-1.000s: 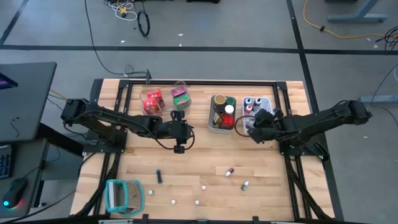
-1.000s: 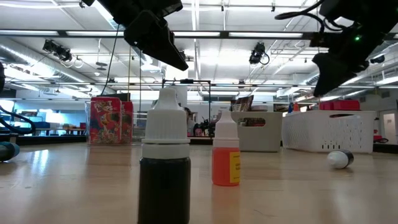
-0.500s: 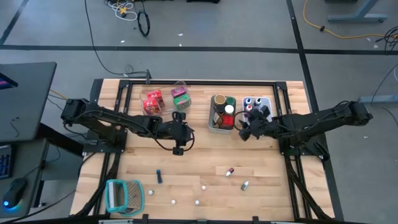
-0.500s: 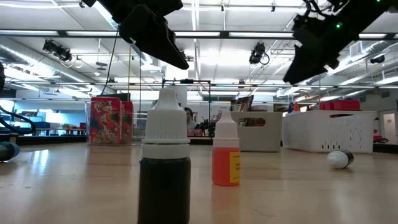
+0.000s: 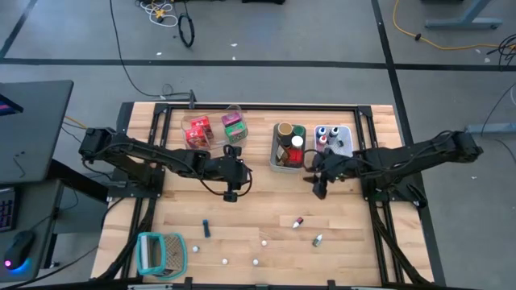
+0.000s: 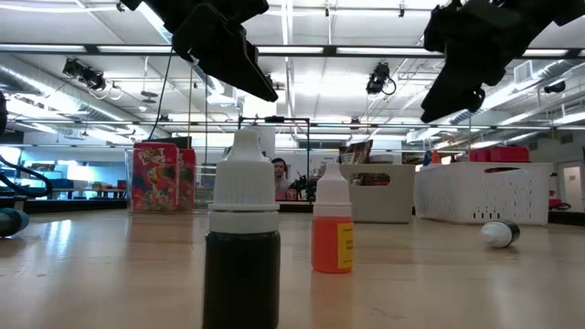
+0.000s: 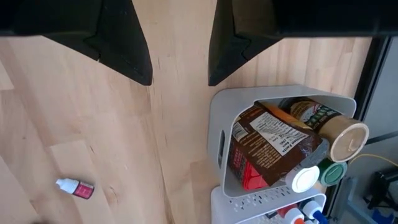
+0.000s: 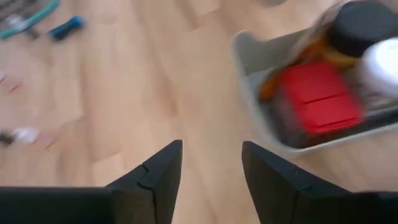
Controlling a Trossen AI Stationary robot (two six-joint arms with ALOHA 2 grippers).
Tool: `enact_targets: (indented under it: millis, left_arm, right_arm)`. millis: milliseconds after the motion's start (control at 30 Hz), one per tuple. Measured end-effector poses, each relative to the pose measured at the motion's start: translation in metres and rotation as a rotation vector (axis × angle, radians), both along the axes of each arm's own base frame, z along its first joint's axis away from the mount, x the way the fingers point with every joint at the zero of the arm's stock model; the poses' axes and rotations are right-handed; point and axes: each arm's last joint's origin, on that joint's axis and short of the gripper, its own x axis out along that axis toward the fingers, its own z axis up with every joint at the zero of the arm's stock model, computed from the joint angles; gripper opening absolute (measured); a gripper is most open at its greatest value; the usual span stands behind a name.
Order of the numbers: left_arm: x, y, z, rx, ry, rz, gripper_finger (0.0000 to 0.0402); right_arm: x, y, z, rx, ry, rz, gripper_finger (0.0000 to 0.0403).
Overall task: Pick & Place Kitchen Items
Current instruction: Put the top small pink food coloring bottle into the white bin
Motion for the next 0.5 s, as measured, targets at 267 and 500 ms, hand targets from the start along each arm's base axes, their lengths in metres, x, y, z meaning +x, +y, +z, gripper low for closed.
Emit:
enact_targets:
  millis: [267, 500]
  left_arm:
    - [0.0, 0.0, 0.0, 0.001, 0.0, 0.001, 0.0166]
    - [0.0, 0.0, 0.0, 0.001, 0.0, 0.001, 0.0166]
  right_arm:
    - [0.014, 0.008, -0.005, 0.044, -0.01, 0.236, 0.0176]
    - [0.042, 0.033, -0.017, 0.08, -0.117, 0.557, 0.0176]
